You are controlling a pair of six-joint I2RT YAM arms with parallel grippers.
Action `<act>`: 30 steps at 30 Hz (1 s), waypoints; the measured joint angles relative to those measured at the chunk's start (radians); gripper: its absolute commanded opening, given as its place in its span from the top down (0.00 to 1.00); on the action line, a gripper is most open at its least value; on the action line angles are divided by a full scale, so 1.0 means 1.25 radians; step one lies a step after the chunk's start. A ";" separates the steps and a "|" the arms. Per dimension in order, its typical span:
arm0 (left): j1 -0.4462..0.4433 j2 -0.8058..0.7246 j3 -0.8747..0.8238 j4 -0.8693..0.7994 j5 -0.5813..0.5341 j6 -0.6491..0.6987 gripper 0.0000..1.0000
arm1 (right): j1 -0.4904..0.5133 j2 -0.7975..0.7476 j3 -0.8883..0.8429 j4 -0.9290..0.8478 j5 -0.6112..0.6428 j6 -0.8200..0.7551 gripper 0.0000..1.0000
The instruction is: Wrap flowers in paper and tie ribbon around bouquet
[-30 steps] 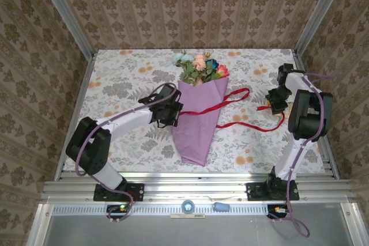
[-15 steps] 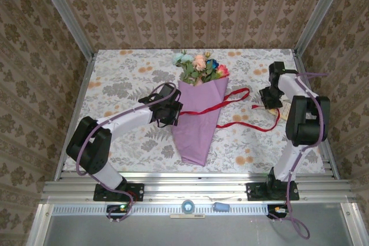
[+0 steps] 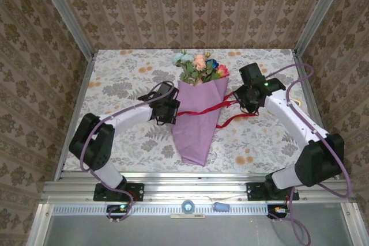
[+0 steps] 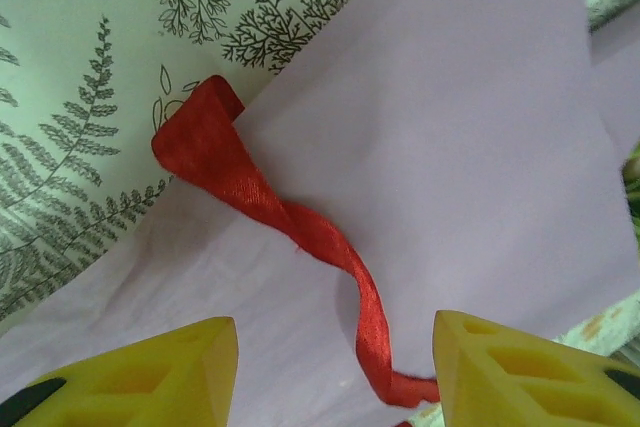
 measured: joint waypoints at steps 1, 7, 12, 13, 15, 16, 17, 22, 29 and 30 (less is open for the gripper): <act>0.000 0.020 0.013 0.000 0.006 0.000 0.46 | 0.019 -0.005 0.002 0.000 0.000 0.000 1.00; -0.017 0.066 0.036 -0.002 0.038 -0.011 0.49 | 0.104 0.018 0.094 0.000 -0.001 -0.009 1.00; -0.022 0.105 0.075 0.000 0.045 -0.019 0.62 | 0.139 0.046 0.143 0.017 -0.009 -0.009 1.00; -0.021 0.118 0.085 0.004 0.047 -0.020 0.67 | 0.140 0.053 0.144 0.019 -0.013 -0.009 1.00; -0.020 0.136 0.094 0.016 0.049 -0.023 0.81 | 0.139 0.069 0.144 0.023 -0.023 -0.009 1.00; -0.020 0.143 0.094 0.021 0.051 -0.025 0.87 | 0.139 0.081 0.144 0.026 -0.028 -0.009 1.00; -0.020 0.146 0.093 0.023 0.052 -0.025 0.93 | 0.139 0.093 0.148 0.028 -0.033 -0.010 1.00; -0.017 0.124 0.054 0.052 0.046 -0.020 1.00 | 0.139 0.179 0.221 0.035 -0.060 -0.046 1.00; 0.000 0.014 0.001 0.079 0.045 0.004 1.00 | 0.139 0.378 0.389 0.049 -0.097 -0.138 1.00; -0.001 0.001 -0.007 0.086 0.045 0.006 1.00 | 0.139 0.409 0.412 0.047 -0.102 -0.151 1.00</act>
